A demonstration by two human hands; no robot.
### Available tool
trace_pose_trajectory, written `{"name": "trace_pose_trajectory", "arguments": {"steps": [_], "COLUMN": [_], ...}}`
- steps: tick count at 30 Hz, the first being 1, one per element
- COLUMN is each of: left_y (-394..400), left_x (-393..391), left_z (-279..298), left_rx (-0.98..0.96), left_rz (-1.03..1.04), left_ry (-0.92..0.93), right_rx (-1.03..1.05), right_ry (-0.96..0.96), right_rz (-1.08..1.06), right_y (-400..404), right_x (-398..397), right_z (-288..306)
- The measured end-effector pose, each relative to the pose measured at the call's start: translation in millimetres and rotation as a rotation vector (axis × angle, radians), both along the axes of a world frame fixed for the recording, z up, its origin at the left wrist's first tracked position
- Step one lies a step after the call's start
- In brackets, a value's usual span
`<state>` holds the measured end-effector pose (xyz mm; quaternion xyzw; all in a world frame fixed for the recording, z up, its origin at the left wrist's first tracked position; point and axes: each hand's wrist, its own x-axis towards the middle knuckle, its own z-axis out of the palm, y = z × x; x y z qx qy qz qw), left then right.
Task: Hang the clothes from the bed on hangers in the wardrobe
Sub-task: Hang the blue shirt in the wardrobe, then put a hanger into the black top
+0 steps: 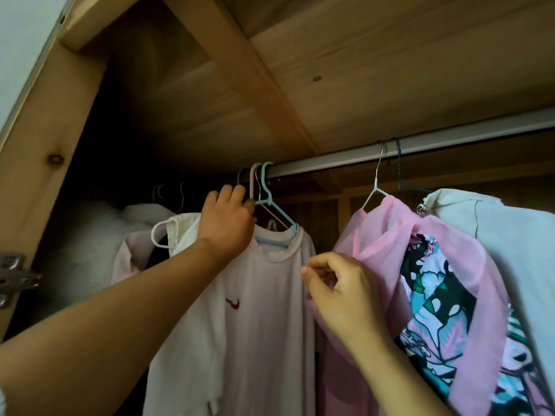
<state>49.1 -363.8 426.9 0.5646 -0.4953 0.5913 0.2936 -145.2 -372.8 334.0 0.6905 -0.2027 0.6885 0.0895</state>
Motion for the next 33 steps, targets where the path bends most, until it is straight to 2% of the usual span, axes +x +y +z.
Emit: {"name": "trace_pose_trajectory", "arguments": {"steps": [2,5,9,13,17,25,30,33], "left_y": [8,32,83,140,202,389,544,649], "left_x": [3,4,11,30,56,85,103,109], "left_z": [-17,-44,-97,-159,-219,-344,-427,-461], "left_rx": [-0.064,-0.031,0.036,0.142,0.245,0.368,0.383,0.328], "left_rz": [-0.122,-0.236,-0.305,-0.336,-0.315,-0.031,0.163,0.37], "left_ry": [-0.092,-0.092,0.036,0.199,0.396,0.775,0.934,1.036], "right_rx": [-0.001,-0.013,-0.027,-0.118,-0.094,0.149,0.234,0.283], "right_ry": [0.0,0.013,0.008,0.078,0.172,0.464,0.618,0.688], "right_rz": [0.024,0.061,0.143,0.063,0.211,0.709,1.034,1.204], "right_y": [1,5,17,42,84,231,368,456], "right_x": [1,4,15,37,74,165,224,258], "right_z": [-2,-9,-32,-65,-103,-220,-297,-334]}}
